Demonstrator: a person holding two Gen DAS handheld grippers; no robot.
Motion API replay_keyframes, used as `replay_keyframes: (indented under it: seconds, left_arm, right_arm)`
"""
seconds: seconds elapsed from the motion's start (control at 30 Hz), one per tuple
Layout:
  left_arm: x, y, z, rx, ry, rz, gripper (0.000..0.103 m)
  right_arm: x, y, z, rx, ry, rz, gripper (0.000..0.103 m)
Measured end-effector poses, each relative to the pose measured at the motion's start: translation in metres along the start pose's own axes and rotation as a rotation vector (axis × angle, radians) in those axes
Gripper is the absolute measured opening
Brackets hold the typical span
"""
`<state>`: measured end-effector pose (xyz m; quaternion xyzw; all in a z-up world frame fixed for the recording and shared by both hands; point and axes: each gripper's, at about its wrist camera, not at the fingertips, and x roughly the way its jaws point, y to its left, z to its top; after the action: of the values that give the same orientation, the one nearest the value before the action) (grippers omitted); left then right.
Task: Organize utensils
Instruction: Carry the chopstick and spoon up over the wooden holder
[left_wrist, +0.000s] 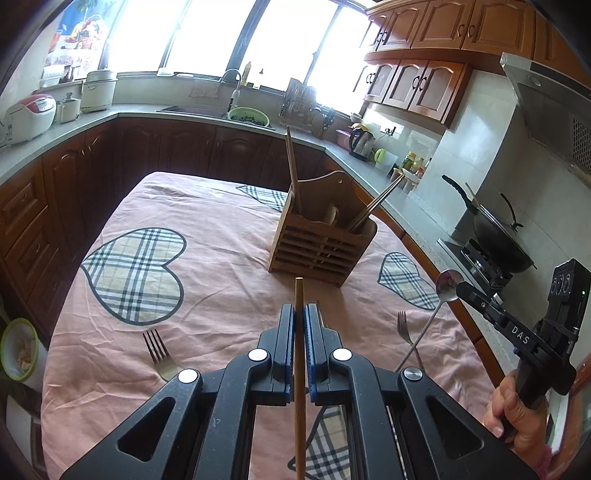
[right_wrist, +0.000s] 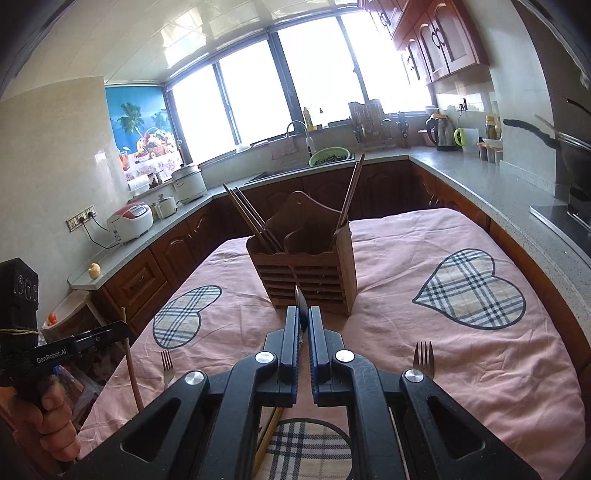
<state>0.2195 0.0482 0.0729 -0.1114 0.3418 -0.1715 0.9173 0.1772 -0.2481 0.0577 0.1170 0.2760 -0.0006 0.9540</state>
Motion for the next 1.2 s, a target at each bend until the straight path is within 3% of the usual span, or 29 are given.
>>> replay_keyframes:
  seconds: [0.7,1.2]
  left_arm:
    - [-0.012,0.005,0.037,0.007,-0.110,-0.011,0.004]
    - [0.003,0.002,0.081,0.026,-0.184,-0.029,0.004]
  right_arm:
    - [-0.001,-0.001,0.032,-0.019,-0.080,-0.018,0.004]
    - [0.014,-0.006,0.063,-0.031,-0.125,-0.032,0.004]
